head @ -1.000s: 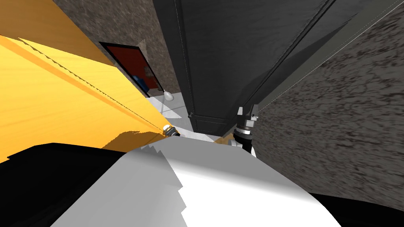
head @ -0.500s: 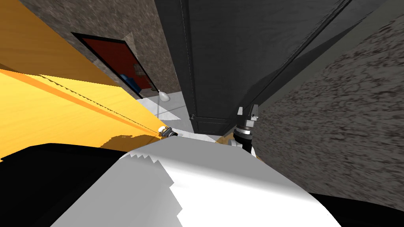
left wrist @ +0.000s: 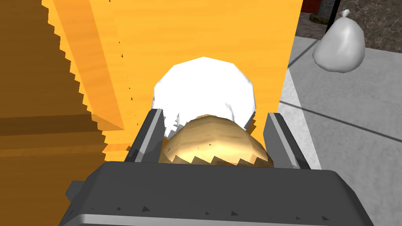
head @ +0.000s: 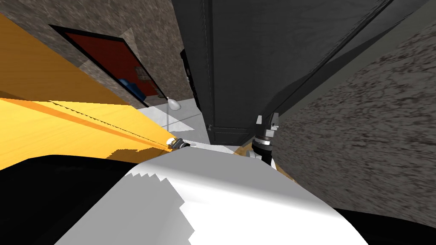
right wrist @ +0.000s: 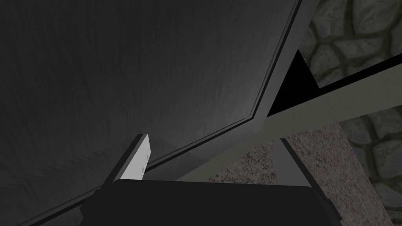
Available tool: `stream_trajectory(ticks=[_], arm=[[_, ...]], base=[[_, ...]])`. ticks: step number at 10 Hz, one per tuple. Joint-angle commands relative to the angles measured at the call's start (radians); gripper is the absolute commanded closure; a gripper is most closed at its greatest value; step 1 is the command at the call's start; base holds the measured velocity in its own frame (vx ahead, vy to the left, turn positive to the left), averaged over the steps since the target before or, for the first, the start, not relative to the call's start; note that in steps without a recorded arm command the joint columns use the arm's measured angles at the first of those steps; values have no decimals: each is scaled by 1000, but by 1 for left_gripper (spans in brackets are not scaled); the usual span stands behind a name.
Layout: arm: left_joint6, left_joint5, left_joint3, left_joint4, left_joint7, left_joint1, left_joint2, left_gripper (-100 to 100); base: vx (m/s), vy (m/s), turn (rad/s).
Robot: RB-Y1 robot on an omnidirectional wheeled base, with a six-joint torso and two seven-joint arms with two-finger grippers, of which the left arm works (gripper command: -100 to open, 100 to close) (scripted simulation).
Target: Push the door open
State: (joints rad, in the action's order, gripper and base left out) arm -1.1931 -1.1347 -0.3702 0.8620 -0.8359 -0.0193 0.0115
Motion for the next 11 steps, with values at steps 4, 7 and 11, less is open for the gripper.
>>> stream_trajectory(ticks=[4, 7, 11], arm=[[-52, -37, -46, -8, 10, 8, 18, 100], [-87, -69, -78, -17, 20, 20, 20, 100], [-122, -100, -110, -27, 30, 32, 18, 100]], base=[[21, 81, -65], [8, 73, -86], [22, 105, -71]])
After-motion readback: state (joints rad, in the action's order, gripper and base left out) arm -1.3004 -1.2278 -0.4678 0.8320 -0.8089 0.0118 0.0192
